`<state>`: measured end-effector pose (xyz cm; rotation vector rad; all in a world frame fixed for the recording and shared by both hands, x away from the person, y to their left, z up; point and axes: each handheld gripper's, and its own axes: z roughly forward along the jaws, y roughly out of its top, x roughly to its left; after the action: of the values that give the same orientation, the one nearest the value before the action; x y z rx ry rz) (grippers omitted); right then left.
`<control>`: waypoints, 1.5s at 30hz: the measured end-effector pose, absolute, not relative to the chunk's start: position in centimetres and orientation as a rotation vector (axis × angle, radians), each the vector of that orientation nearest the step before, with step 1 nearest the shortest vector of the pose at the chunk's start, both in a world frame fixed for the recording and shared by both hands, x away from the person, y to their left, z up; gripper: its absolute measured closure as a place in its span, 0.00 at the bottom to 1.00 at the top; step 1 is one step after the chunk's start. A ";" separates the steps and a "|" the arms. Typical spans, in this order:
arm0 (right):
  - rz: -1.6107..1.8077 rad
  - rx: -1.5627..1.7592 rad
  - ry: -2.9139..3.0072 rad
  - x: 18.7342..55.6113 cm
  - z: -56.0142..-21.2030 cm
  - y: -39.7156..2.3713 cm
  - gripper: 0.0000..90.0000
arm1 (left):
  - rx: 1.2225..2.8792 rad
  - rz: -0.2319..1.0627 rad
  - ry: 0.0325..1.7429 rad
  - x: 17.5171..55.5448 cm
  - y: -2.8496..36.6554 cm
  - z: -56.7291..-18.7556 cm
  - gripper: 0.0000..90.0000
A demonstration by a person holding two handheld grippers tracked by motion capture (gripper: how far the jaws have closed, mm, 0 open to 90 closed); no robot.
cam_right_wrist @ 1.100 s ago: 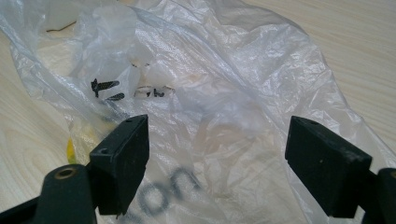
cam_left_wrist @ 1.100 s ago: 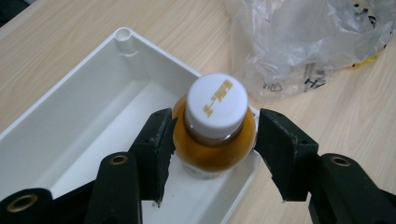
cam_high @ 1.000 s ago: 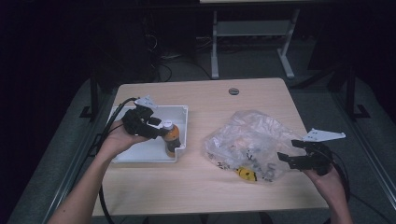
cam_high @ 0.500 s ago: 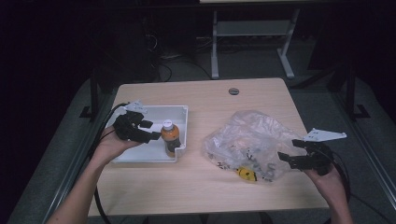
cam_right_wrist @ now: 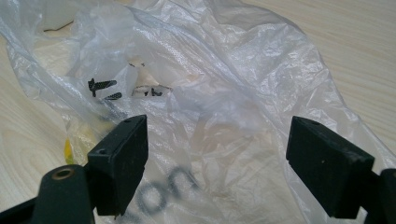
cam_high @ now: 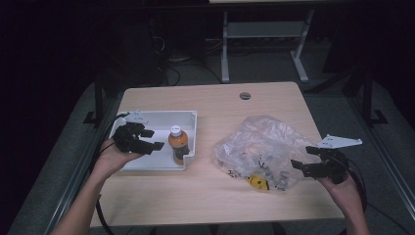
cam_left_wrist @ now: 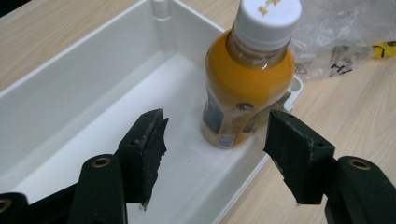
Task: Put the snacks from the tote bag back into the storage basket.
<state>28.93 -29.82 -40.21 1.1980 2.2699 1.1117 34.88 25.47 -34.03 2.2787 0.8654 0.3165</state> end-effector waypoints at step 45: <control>1.107 1.192 2.284 28.8 -40.3 -29.8 0.23 | 2.242 0.355 0.894 32.0 27.2 -39.6 0.38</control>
<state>28.85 -29.83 -40.27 1.1919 2.2836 1.1067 32.01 27.17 -39.60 2.2420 0.8941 0.3546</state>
